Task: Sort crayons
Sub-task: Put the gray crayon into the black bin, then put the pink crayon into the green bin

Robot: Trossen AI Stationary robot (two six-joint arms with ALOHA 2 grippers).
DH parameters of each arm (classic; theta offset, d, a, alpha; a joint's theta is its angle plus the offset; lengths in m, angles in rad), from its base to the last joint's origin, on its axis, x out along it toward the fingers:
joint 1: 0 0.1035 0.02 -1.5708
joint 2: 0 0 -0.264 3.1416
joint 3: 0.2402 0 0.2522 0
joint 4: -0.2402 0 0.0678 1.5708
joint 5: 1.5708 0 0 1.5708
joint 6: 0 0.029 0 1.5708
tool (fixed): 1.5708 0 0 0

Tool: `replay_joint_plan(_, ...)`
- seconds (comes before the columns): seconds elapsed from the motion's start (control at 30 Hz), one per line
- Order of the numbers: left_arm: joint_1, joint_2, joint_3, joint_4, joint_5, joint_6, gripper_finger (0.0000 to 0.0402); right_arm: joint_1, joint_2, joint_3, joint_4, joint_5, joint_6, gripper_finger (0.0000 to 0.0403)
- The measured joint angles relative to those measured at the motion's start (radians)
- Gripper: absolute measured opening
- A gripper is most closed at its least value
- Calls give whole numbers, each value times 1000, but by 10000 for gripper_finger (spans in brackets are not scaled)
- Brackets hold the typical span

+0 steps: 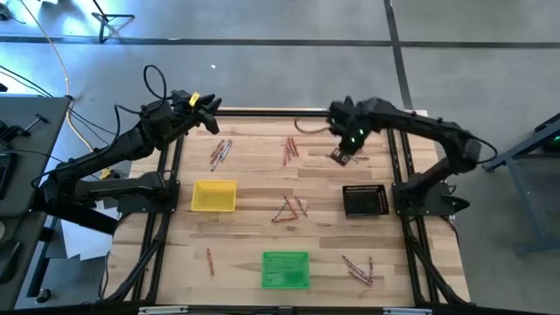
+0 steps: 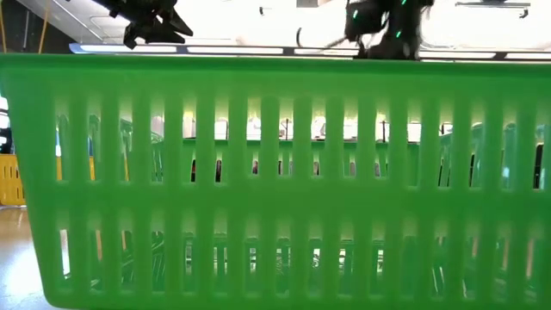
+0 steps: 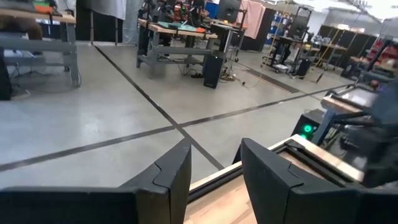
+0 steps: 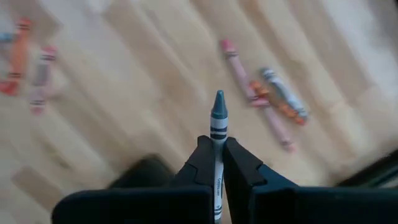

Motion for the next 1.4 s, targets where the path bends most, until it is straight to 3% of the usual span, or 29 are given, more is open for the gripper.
replay_joint_plan(0.3, 10, 0, 0, 61, -53, 106, 126, 225, -91, -201, 2, -12, 379, 1)
replay_joint_plan(0.7, 69, 0, 0, 174, -56, 150, 126, 322, -90, -471, 135, -173, 522, 5)
replay_joint_plan(1.07, 80, 0, 0, 173, -54, 147, 126, 323, -90, -444, 59, -170, 452, 106)
replay_joint_plan(1.17, 80, 0, 0, 173, -54, 146, 126, 320, -90, -412, 10, -123, 425, 115)
replay_joint_plan(1.4, 80, 0, 0, 173, -54, 120, 126, 249, -91, -301, 50, 117, 319, 116)
